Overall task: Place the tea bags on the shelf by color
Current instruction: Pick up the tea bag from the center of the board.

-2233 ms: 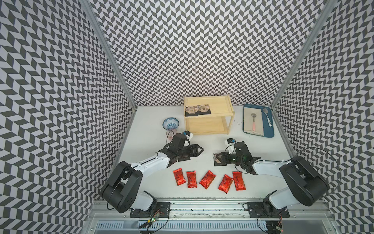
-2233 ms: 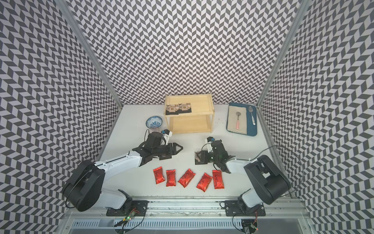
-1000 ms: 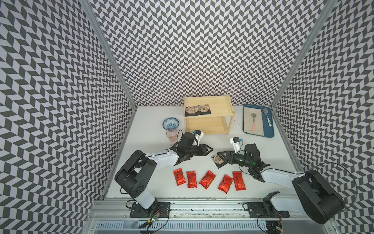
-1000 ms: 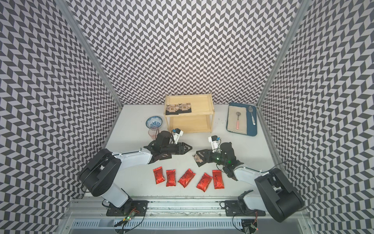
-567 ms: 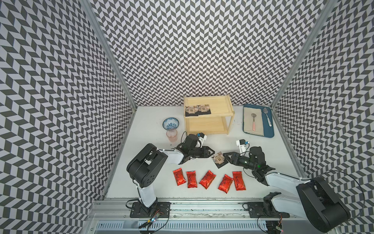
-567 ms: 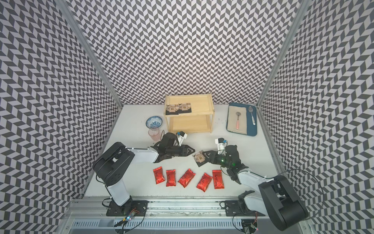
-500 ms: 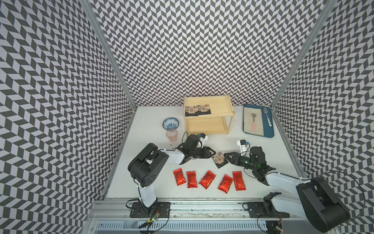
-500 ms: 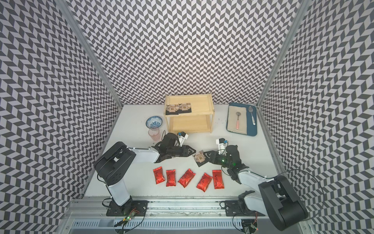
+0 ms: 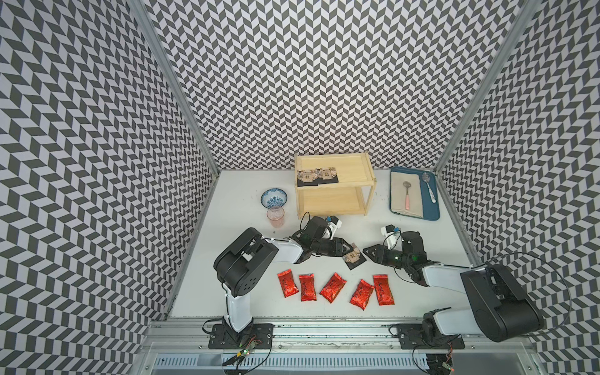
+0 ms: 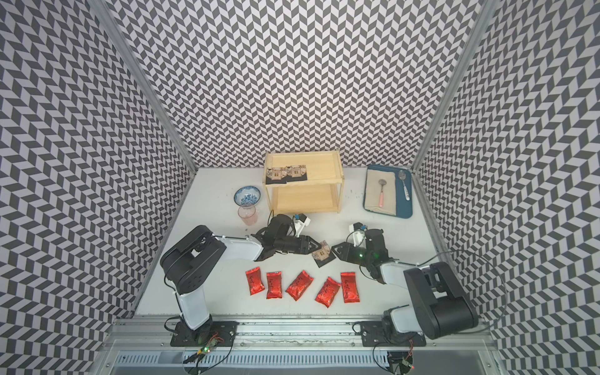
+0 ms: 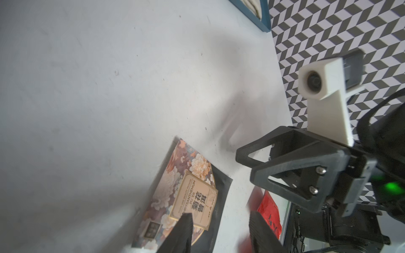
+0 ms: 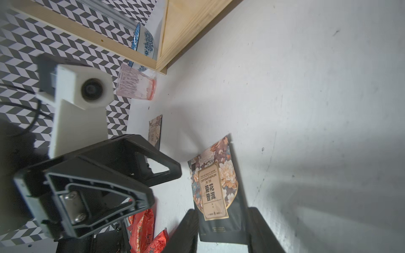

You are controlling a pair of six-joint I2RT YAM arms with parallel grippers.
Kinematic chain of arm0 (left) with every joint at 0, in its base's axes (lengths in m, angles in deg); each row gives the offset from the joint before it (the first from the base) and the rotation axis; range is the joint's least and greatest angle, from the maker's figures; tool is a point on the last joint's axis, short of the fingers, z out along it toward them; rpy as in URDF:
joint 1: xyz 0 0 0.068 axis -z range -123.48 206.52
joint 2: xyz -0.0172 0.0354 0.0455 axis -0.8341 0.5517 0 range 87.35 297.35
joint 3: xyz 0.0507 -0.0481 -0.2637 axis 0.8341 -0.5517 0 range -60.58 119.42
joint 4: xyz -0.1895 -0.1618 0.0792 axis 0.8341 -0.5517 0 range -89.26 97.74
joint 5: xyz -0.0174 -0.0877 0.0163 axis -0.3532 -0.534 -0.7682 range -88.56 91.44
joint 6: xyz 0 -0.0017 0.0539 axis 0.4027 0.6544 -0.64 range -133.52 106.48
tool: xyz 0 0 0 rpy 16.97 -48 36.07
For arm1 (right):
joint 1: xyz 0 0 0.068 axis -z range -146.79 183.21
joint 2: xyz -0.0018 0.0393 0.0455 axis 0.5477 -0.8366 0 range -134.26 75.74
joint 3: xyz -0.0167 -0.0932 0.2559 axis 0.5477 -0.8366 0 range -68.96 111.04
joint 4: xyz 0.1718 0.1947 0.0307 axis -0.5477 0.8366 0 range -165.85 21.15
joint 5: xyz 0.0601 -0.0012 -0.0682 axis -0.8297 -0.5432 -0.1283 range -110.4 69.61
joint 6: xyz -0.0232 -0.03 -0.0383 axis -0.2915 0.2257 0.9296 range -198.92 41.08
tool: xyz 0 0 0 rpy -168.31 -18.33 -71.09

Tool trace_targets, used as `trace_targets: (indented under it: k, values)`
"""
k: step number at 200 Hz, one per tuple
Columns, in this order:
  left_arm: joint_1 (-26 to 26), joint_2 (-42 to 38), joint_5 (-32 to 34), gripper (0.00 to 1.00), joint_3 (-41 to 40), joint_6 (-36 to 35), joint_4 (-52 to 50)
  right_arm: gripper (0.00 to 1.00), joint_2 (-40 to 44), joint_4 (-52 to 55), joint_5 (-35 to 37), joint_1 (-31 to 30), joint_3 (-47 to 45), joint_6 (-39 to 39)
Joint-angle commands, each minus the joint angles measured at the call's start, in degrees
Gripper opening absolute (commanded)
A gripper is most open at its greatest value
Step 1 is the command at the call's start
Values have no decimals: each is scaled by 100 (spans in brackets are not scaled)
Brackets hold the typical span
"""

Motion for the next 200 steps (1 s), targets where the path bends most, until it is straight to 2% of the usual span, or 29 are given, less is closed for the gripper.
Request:
trace_targets:
  k: [1, 118, 138, 200]
  values:
    - [16, 236, -126, 46, 114, 4, -138, 40, -143, -88, -214, 35, 125, 181]
    - [-110, 399, -177, 45, 15, 35, -43, 38, -1236, 64, -1130, 76, 704, 42]
    - [-114, 387, -171, 45, 17, 26, -65, 32, -1317, 14, -1217, 92, 754, -6]
    - [-120, 321, -131, 46, 1, 0, -93, 2, -1363, -217, -1397, 115, 690, -206]
